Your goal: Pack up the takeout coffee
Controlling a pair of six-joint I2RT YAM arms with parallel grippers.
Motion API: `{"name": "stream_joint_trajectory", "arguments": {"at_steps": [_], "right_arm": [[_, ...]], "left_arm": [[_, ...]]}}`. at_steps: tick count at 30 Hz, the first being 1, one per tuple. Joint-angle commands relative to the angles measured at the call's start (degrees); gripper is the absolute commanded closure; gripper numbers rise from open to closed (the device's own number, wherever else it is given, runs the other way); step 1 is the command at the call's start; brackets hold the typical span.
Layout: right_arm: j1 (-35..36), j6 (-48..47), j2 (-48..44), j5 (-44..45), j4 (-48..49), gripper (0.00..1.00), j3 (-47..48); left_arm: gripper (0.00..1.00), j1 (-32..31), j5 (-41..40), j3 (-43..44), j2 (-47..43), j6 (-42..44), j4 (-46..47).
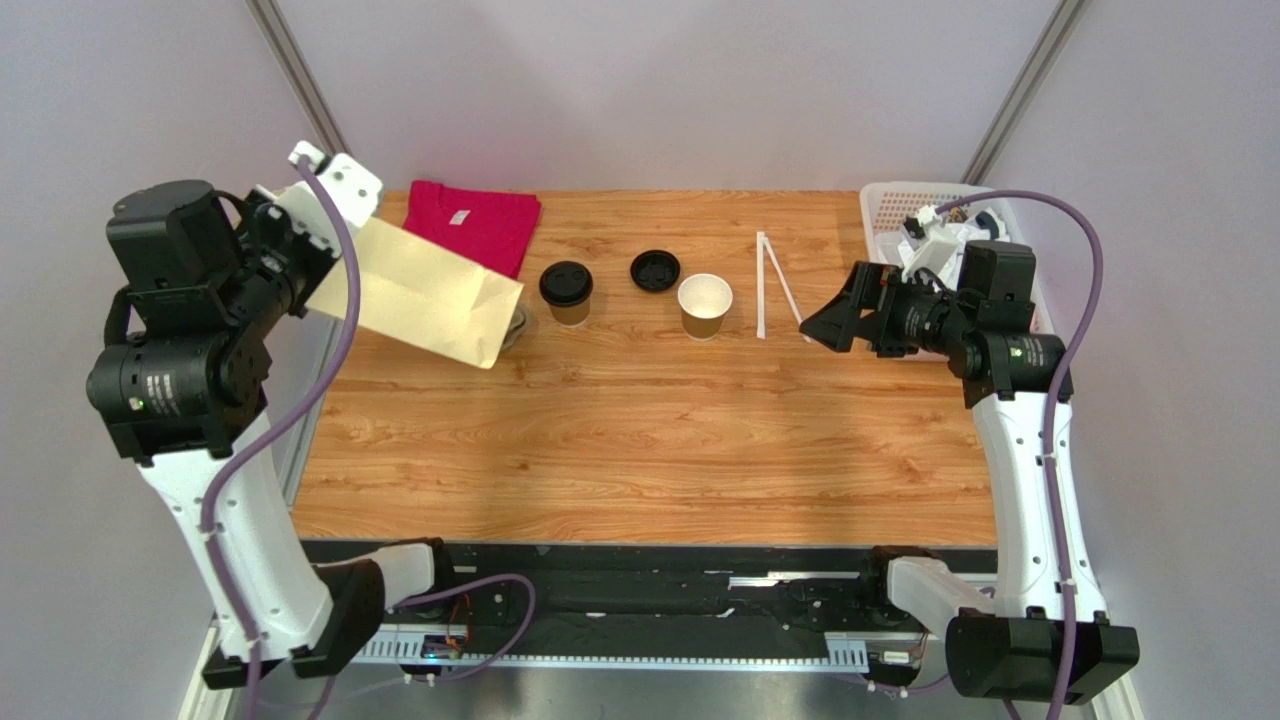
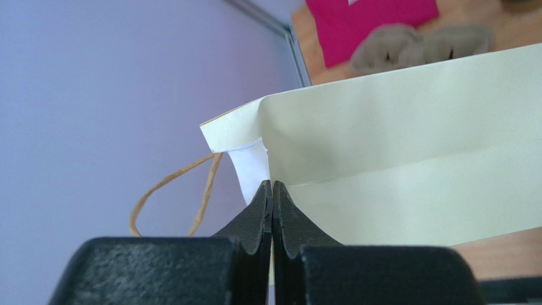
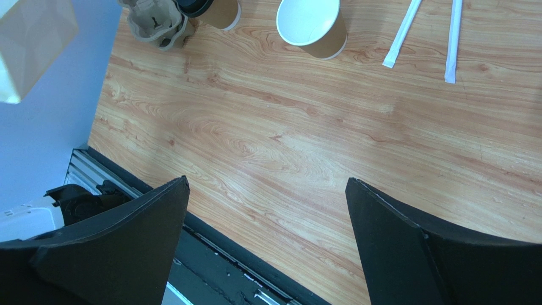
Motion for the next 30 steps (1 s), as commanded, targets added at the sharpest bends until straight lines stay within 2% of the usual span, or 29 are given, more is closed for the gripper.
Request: {"name": "stream_joint_trajectory", "arguments": {"at_steps": [1, 6, 7, 8, 12, 17, 20, 25, 30], "right_arm": [[-0.6, 0.6, 0.7, -1.0, 2.1, 0.00, 3.0], [-1.4, 0.5, 1.1, -0.9, 2.0, 0.00, 2.7], [-1.6, 0.3, 1.1, -0.8, 1.9, 0.00, 2.7], [-1.7, 0.3, 1.2, -0.9, 1.8, 0.00, 2.7], [-1.9, -0.2, 2.1, -0.8, 1.3, 0.00, 3.2], [-1.9, -3.4, 4.5, -0.8, -1.2, 0.00, 5.8], [-2.0, -6.4, 6.5, -0.4, -4.1, 0.00, 9.3], [-2.1, -11.6, 10.1, -0.1, -8.7, 0.00, 15.1], [-2.6, -14.8, 13.3, -0.4, -13.5, 0.00, 21.2]], "left_arm": [[1.00, -11.5, 0.4, 3.7, 1.2, -3.9, -19.8], [1.00, -17.1, 13.1, 11.1, 5.6, -8.4, -18.5], [1.00, -18.7, 13.6, 11.3, 5.9, -9.1, -18.1], [1.00, -22.6, 14.3, 11.0, 6.4, -9.4, -17.8], [1.00, -32.8, 14.4, 5.1, 6.9, -11.0, -14.5], [1.00, -39.4, 15.8, -1.3, 8.1, -11.1, -10.9], [1.00, -42.7, 19.3, -4.0, 8.9, -10.1, -9.9], [1.00, -50.7, 15.1, -9.0, 10.0, -10.6, -5.1], [1.00, -57.4, 4.0, -20.7, 6.8, -12.6, 7.0]]}}
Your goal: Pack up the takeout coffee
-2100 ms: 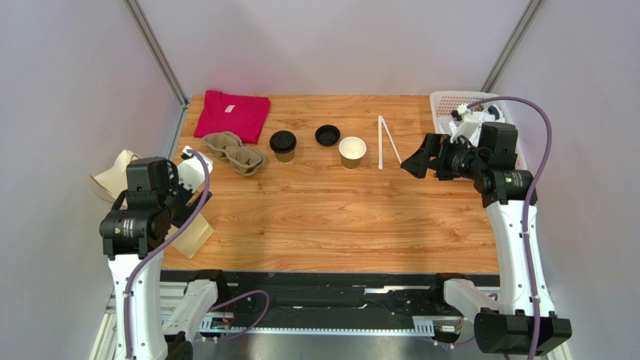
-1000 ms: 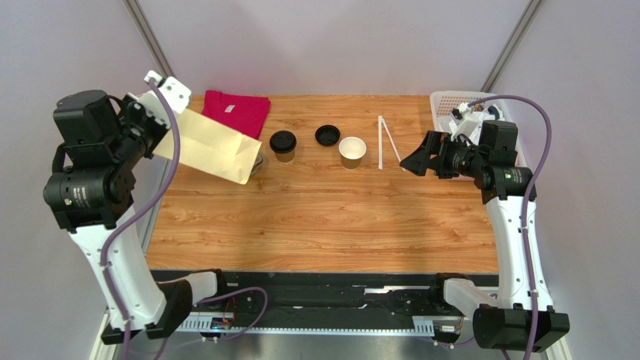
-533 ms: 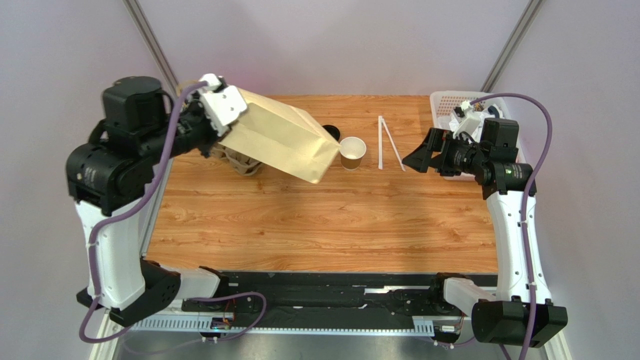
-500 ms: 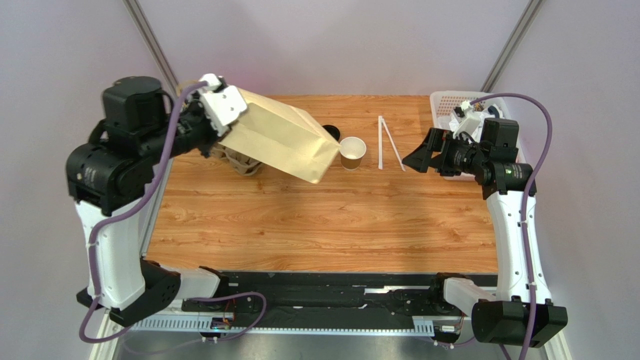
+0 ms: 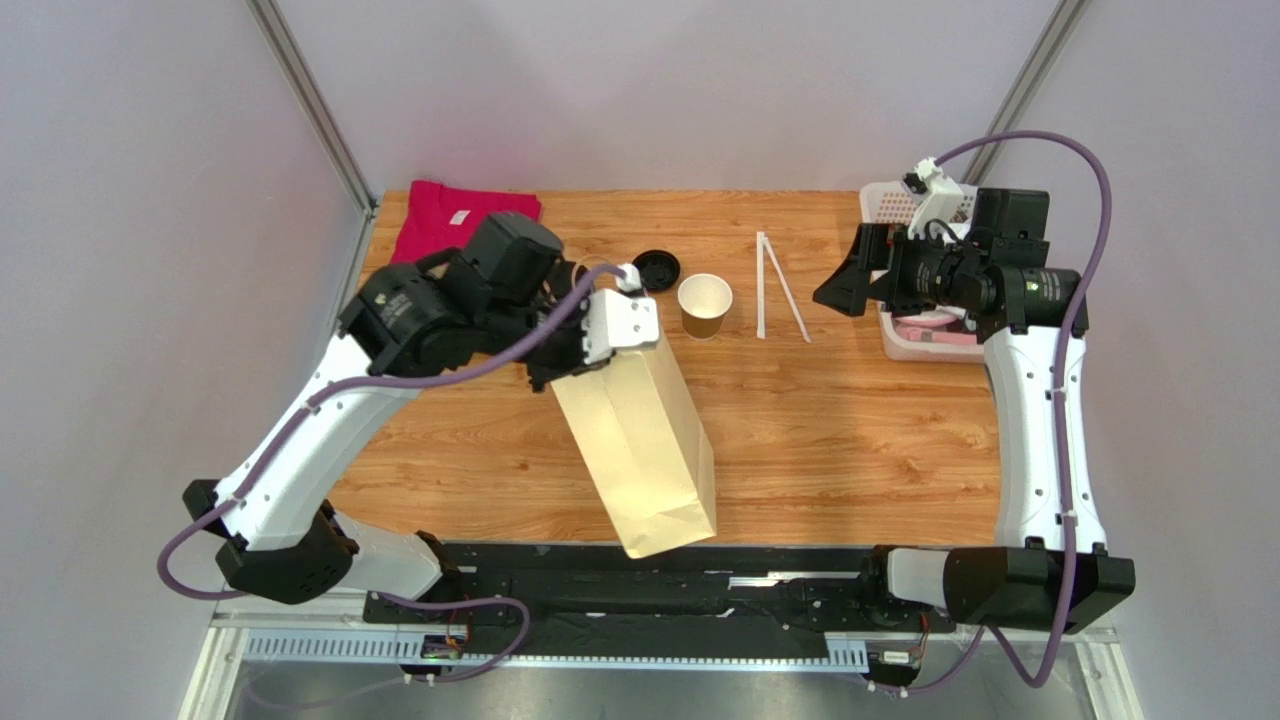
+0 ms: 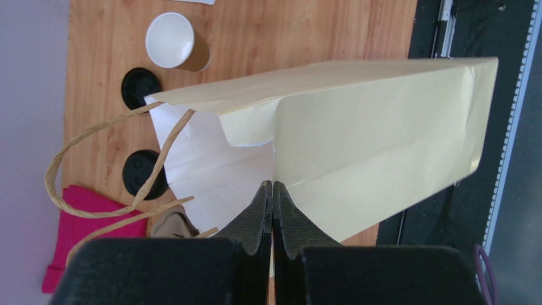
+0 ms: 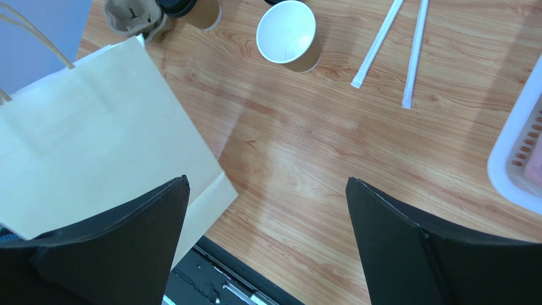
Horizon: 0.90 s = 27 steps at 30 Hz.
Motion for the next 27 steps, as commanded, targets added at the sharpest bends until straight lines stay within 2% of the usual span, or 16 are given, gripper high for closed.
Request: {"name": "stream_joint_trajectory", "arguments": {"at_steps": [1, 6, 12, 18, 19, 23, 27], "right_arm": [[-0.9, -5.0, 2.3, -0.4, -4.7, 0.00, 5.6], [-1.2, -6.1, 3.3, -0.3, -5.8, 0.00, 7.0], [-1.6, -8.3, 4.9, 0.0, -8.0, 0.00, 10.6], [-1.6, -10.1, 6.8, 0.0, -10.9, 0.00, 16.0], [-1.6, -10.2, 7.2, -0.6, -11.3, 0.00, 16.6], [-1.3, -11.3, 8.3, -1.7, -13.7, 0.02, 17.7], [0.9, -13.9, 8.7, -2.2, -17.7, 0.06, 19.2]], "left_arm": [[1.00, -4.0, -7.9, -5.8, -2.4, -1.4, 7.6], [1.00, -7.6, -7.0, -5.3, 0.5, 0.6, 5.8], [1.00, -15.6, -8.2, -13.4, 0.4, -0.8, 8.3], [0.94, -16.9, -6.4, -17.3, 1.5, -5.2, 9.8], [0.85, -17.1, -6.1, -17.7, 1.2, -5.3, 10.3], [0.69, -17.7, -4.4, -17.5, 1.2, -6.3, 11.1], [0.48, -18.3, -3.6, -16.8, 1.0, -6.5, 10.5]]}}
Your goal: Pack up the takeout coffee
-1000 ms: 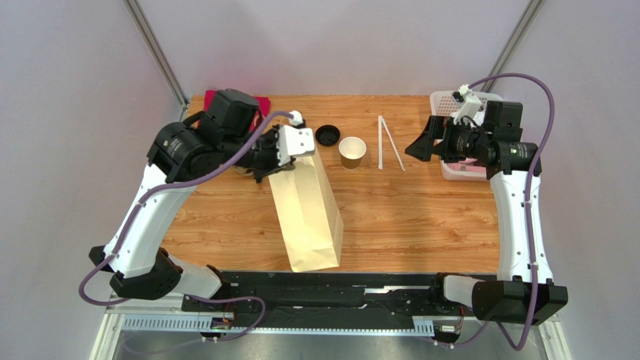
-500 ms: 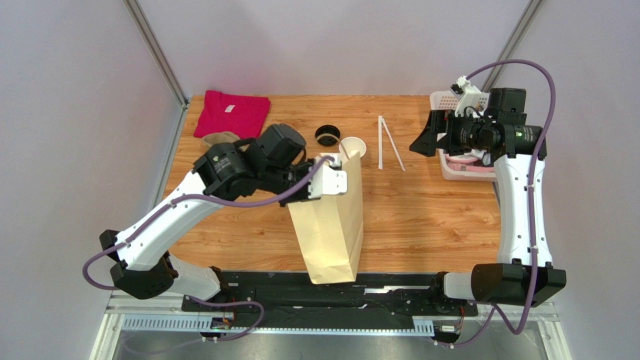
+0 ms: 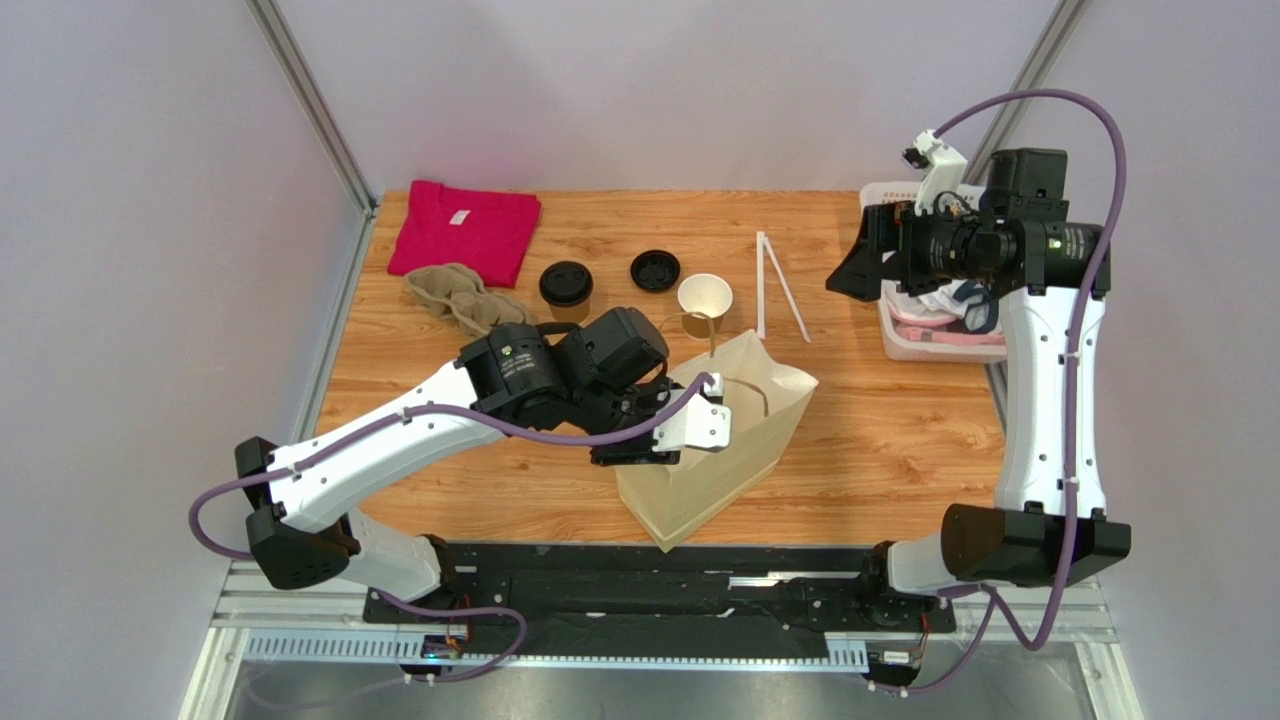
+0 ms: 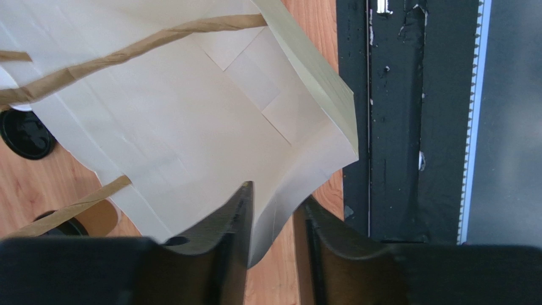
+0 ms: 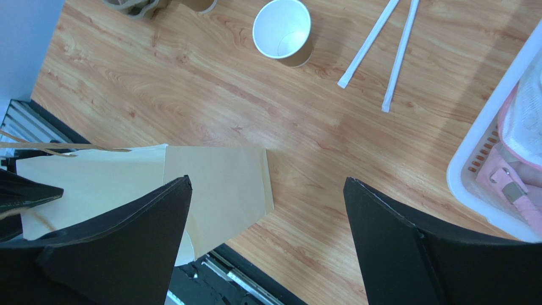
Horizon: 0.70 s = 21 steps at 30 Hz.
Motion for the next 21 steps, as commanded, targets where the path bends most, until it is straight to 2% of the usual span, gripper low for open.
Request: {"name": "stream_joint_trajectory", "arguments": {"at_steps": [1, 3, 5, 6, 12, 15, 18, 21], "right_arm": [[2.3, -3.9, -0.7, -1.3, -4.9, 0.08, 2.1], [3.7, -3.5, -2.7, -0.4, -4.5, 0.13, 0.6], [5.0, -3.2, -6.2, 1.7, -3.5, 0.13, -2.0], [5.9, -3.3, -7.2, 2.3, -3.4, 0.13, -2.6], [10.6, -2.5, -12.7, 4.1, -2.5, 0.15, -7.2], [11.6, -1.8, -13.5, 4.1, -1.3, 0.20, -10.4], [13.6, -1.7, -13.7, 3.7, -0.3, 0.23, -12.5], [15.2, -1.4, -12.7, 5.1, 1.1, 0.25, -13.4]], "left_arm": [[0.46, -0.8, 2.7, 1.8, -1.4, -1.9, 1.0], [0.32, -0.7, 4.1, 2.9, -2.2, -2.3, 1.4], [0.26, -0.8, 4.6, 5.1, -3.4, -3.4, 2.2], [0.17, -0.8, 4.6, 6.0, -3.7, -3.6, 2.3], [0.14, 0.2, 7.2, 13.6, -5.2, -6.2, 3.0], [0.12, 4.4, 10.7, 17.8, -5.6, -10.2, 4.3], [0.11, 14.0, 16.4, 22.1, -4.6, -17.8, 5.9], [0.12, 25.9, 21.5, 22.0, -4.9, -24.5, 8.7]]}}
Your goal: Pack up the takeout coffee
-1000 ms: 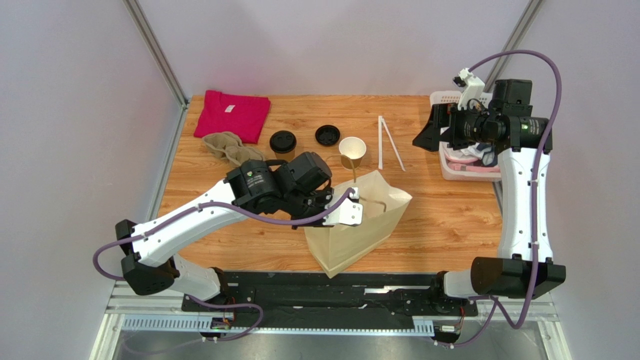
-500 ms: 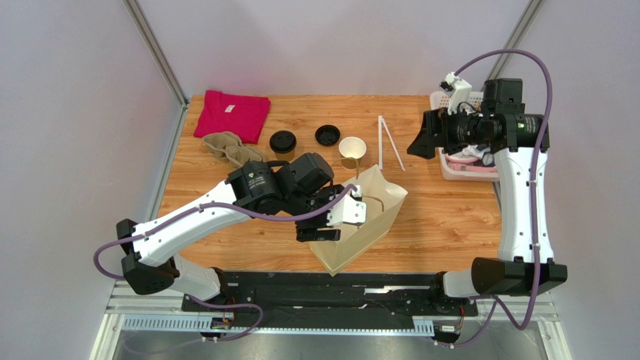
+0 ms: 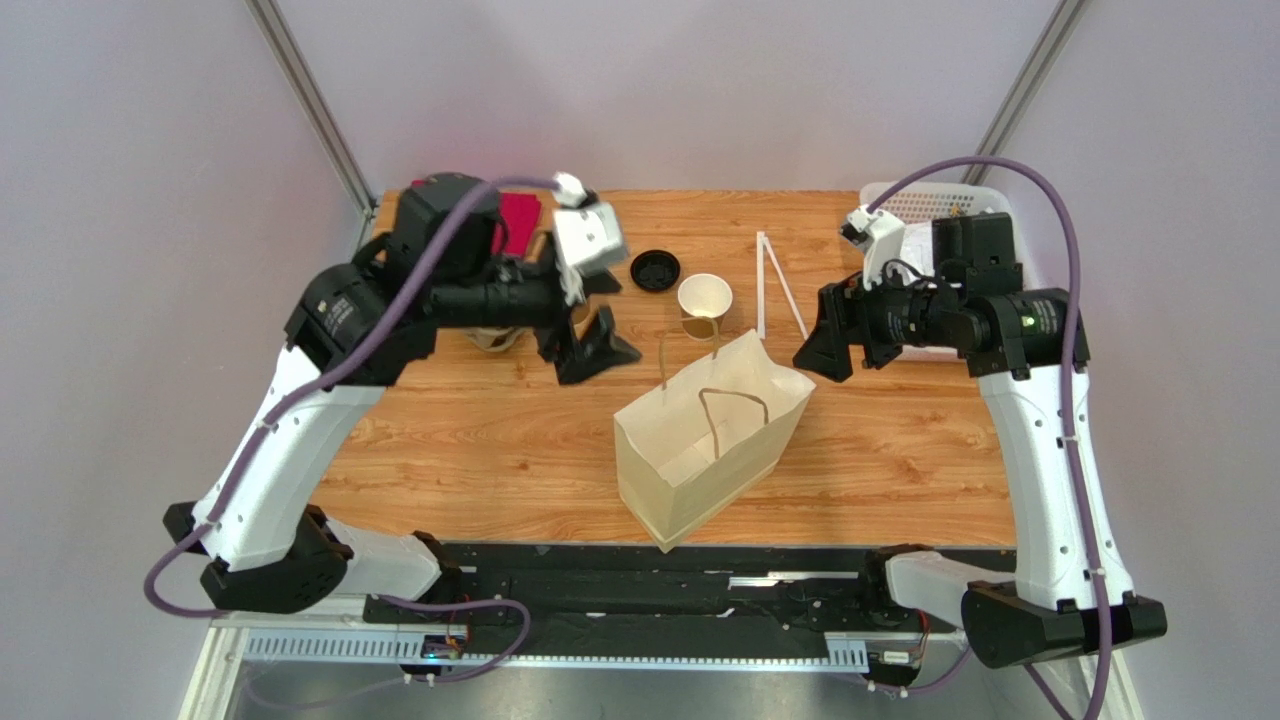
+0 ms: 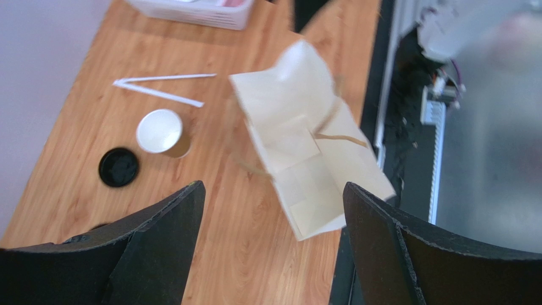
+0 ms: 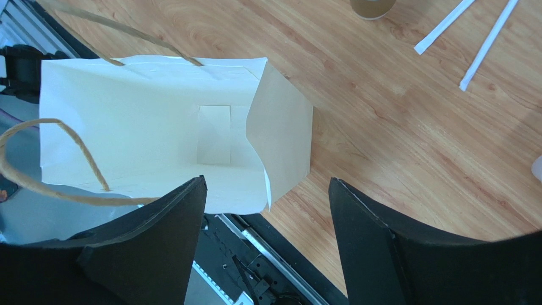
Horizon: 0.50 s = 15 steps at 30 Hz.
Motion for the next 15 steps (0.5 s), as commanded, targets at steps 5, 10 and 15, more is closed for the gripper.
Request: {"name": "stream_joint_trajectory", "arguments": {"at_steps": [5, 10, 15], "right_arm": [[3.9, 1.1, 4.5, 3.2, 5.4, 0.31, -0.9], [7.4, 0.6, 6.7, 5.3, 5.8, 0.34, -0.5], [11.0, -1.0, 8.3, 8.5, 5.5, 0.40, -1.1]], "left_arm": [[0.11, 23.5, 10.2, -5.4, -4.1, -16.4, 7.0], [0.11, 39.8, 17.1, -11.8, -6.2, -19.5, 5.7], [0.11, 48.8, 18.3, -16.8, -7.3, -17.2, 2.8]]}}
